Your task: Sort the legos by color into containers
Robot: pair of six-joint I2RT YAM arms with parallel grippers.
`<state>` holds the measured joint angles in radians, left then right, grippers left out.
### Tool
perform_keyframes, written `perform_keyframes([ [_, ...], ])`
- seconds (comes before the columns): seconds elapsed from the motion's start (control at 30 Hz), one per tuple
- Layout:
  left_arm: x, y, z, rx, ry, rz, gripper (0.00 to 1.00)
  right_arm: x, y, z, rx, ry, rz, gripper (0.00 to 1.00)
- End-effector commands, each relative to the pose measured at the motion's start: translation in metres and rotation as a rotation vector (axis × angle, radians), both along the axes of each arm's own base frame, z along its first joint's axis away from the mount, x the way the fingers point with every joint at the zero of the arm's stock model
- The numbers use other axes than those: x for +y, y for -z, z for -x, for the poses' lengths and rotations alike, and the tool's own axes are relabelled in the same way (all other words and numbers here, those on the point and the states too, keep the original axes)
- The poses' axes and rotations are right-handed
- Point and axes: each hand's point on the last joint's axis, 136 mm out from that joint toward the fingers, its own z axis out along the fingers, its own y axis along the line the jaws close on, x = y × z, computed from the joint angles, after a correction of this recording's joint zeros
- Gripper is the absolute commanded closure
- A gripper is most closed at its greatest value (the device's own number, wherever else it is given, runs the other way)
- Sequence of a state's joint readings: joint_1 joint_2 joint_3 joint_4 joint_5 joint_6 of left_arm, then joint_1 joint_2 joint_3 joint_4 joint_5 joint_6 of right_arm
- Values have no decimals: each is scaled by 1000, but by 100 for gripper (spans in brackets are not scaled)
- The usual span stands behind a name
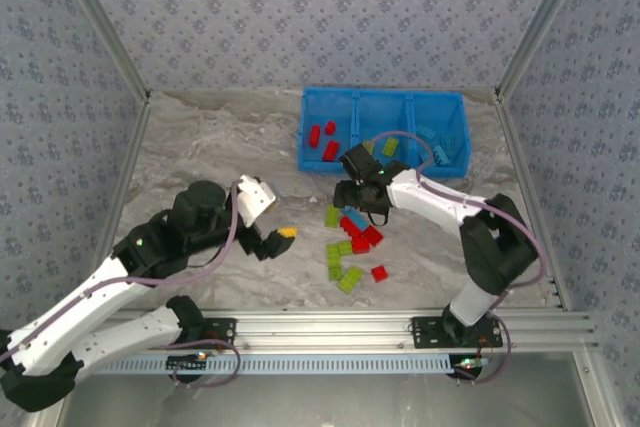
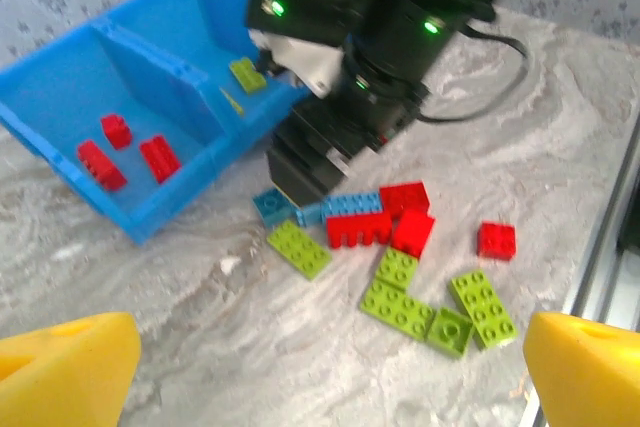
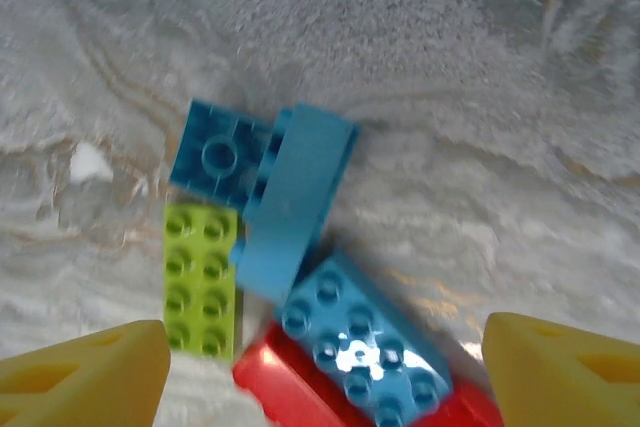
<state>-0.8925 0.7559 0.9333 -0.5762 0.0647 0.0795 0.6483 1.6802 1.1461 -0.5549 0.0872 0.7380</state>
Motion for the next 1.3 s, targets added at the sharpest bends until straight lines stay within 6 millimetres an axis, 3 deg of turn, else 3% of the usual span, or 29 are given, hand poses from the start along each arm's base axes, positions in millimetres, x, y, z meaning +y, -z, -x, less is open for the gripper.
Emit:
perform_keyframes([
  [0.0,7,8,12,2,27,4,1,11,2,-25,-3,42,-73,27],
  [0.2,12,8,11,-18,4,12,1,22,28,-33,64,49,-106,48],
  [0.43,9,8,11,-8,8,22,1,8,41,-30,86,98,-86,69],
  [0.53,9,9,12,-1,13,27,1,-6,42,-20,87,117,-65,76],
  [0.63,6,10,14,2,29,36,1,-19,25,-16,47,131,-58,79],
  [0.8,-3,3,14,-6,54,84,1,-51,-28,-8,-94,154,-7,79],
  [1.0,-16,-17,14,-27,90,176,1,-120,-111,9,-309,221,111,80],
  [1.13,-25,-34,17,-44,127,255,1,-164,-149,-9,-399,263,124,82],
  [1.27,-32,-50,16,-58,141,321,1,-199,-149,-53,-382,304,85,84],
])
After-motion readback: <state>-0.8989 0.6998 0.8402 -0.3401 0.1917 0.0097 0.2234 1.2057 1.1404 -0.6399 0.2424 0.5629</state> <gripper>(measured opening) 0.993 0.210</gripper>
